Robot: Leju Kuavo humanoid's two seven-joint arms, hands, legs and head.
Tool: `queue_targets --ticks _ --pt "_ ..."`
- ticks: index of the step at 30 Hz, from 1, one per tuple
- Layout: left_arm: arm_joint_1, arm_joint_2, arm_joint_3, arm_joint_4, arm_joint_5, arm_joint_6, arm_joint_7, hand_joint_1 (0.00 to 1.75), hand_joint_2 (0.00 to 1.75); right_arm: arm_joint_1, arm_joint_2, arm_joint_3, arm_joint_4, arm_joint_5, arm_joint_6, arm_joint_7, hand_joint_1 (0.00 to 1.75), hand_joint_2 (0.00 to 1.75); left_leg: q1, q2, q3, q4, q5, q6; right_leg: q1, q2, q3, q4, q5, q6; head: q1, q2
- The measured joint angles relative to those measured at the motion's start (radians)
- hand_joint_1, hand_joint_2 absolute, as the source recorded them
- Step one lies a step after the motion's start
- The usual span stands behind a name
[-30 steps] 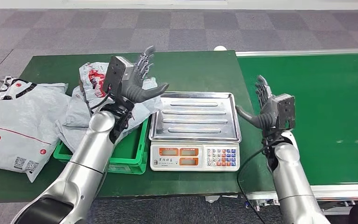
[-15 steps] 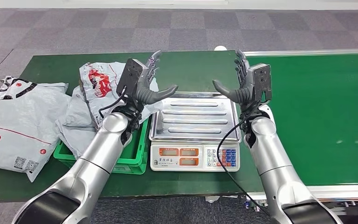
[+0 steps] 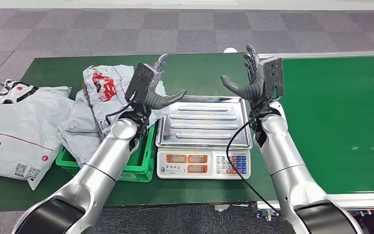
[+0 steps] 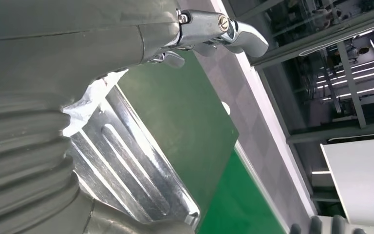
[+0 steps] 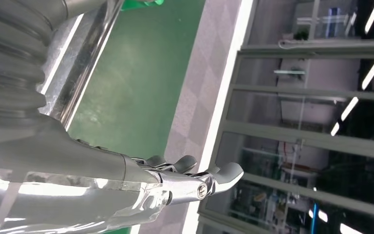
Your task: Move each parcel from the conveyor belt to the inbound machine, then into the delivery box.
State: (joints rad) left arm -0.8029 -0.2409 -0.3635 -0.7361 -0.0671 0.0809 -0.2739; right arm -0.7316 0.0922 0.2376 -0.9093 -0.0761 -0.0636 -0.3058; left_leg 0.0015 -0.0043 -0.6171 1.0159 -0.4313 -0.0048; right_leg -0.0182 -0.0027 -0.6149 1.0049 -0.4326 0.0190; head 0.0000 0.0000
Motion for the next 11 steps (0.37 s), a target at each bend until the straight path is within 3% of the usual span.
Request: queue_targets --ticks 11 --pt "0.01 -0.033 0.0 0.038 0.001 0.057 -0.056 0.0 1.75 0.151 -0.021 0.025 -0.064 0.003 -0.014 -0.02 0.0 1.75 0.0 -0.001 -0.001 0.0 0.0 0.0 0.0 -0.001 0.0 -0.001 0.0 0.0 0.0 0.0"
